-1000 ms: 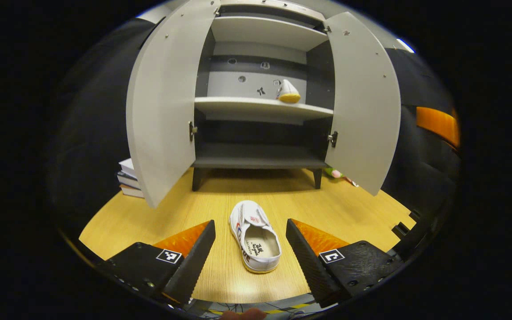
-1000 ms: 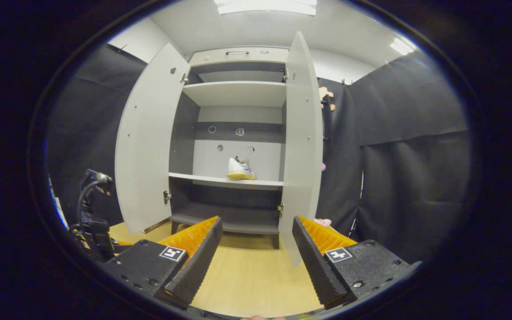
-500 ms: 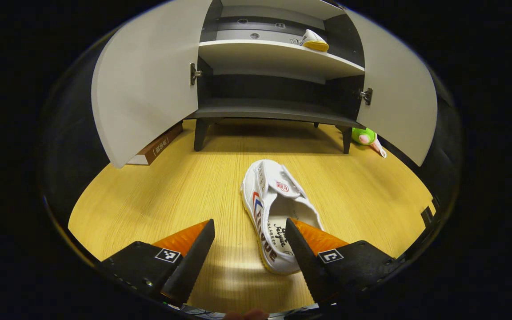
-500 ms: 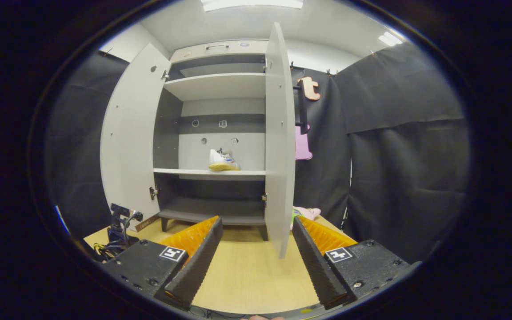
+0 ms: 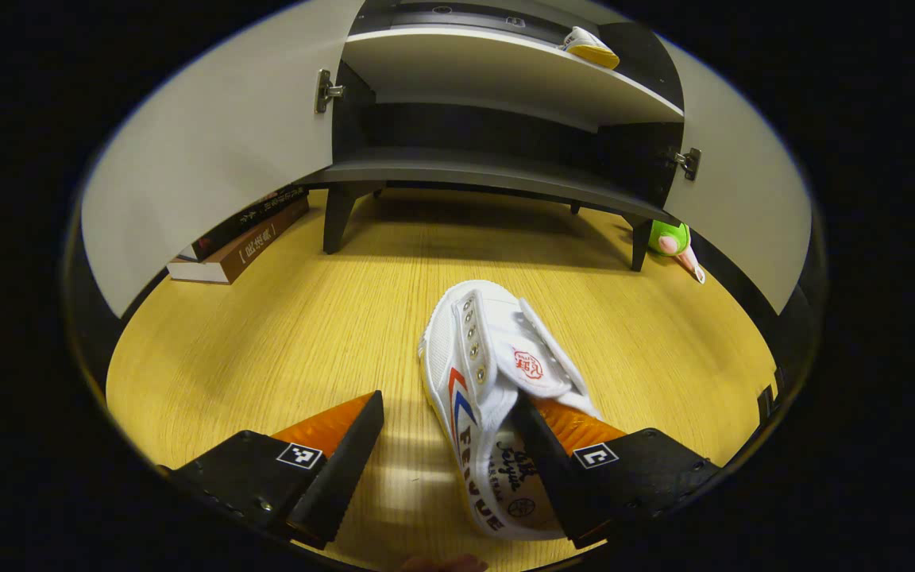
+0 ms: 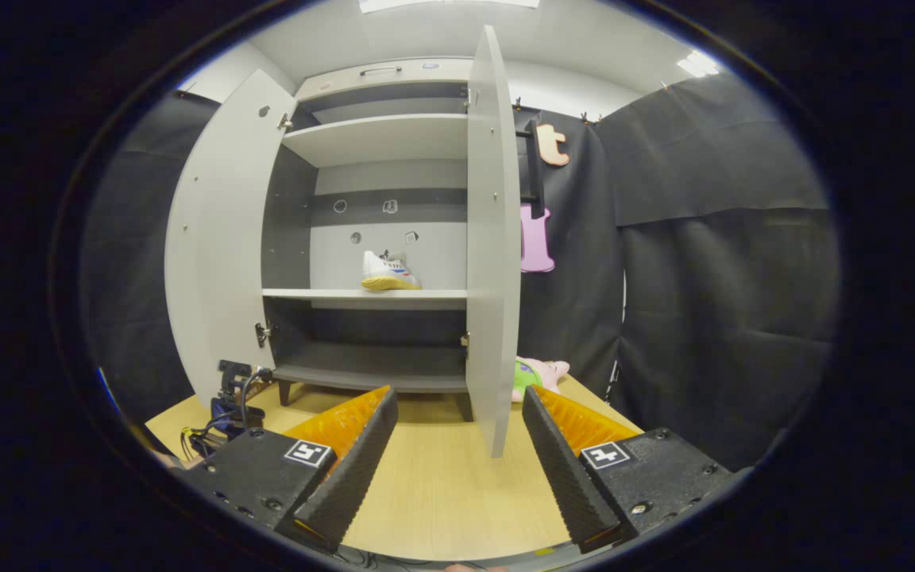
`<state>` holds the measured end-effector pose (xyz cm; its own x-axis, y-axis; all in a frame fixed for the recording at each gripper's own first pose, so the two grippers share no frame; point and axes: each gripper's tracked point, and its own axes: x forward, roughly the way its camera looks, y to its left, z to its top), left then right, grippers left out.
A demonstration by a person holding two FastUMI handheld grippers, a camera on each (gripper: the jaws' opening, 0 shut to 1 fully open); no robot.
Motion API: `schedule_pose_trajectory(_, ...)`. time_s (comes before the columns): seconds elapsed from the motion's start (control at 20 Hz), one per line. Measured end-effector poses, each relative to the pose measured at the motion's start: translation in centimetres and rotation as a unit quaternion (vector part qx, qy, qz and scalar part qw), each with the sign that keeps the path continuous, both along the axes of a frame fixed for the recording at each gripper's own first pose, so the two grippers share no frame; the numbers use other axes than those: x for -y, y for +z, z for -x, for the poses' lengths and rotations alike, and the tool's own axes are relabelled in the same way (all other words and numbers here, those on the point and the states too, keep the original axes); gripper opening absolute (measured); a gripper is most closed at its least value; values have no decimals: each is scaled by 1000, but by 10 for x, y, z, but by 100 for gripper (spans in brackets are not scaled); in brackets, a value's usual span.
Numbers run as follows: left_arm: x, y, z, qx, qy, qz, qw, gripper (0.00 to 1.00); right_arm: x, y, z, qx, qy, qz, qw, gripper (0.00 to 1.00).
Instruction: Grab one shoe with the right hand and put it into the shoe cabinet, grab the other shoe with the left hand and put it into the shoe cabinet; then close the right door with the right hand and the left door with the left hand.
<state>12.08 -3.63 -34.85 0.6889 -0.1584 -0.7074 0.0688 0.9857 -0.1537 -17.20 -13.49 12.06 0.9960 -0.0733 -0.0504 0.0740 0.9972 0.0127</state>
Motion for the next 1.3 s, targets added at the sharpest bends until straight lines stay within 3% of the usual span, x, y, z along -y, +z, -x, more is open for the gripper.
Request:
schedule_pose_trajectory(0.15,-2,-1,-10,2,-2,3,1000,94,1,-6,-4,-10,-3,4,1000,99)
schedule_pose_trajectory(0.25,1,-2,-13,7,3,8,1000,87,1,-10,-6,-16,-3,6,1000,99)
schedule_pose_trajectory(0.45,10,0,-14,21,5,8,1000,63,-8,-16,-10,-25,9,12,1000,99)
schedule_pose_trajectory(0.5,10,0,-14,24,5,5,1000,53,-11,-16,-11,-25,12,16,999,99)
schedule_pose_trajectory(0.55,9,0,-14,25,7,6,1000,53,-14,-15,-11,-23,15,19,999,99)
schedule_pose_trajectory(0.7,-11,-1,-18,27,55,-4,998,17,-24,-16,-12,-23,24,21,999,99)
schedule_pose_trajectory(0.8,-11,0,-18,26,55,-6,998,4,-29,-17,-13,-26,29,17,999,99)
schedule_pose_trajectory(1.0,-10,29,-6,50,45,-15,998,0,-28,-18,-13,-28,28,22,999,99)
schedule_pose_trajectory(1.3,-15,164,-3,142,74,24,987,0,-34,-26,-14,-33,34,16,999,99)
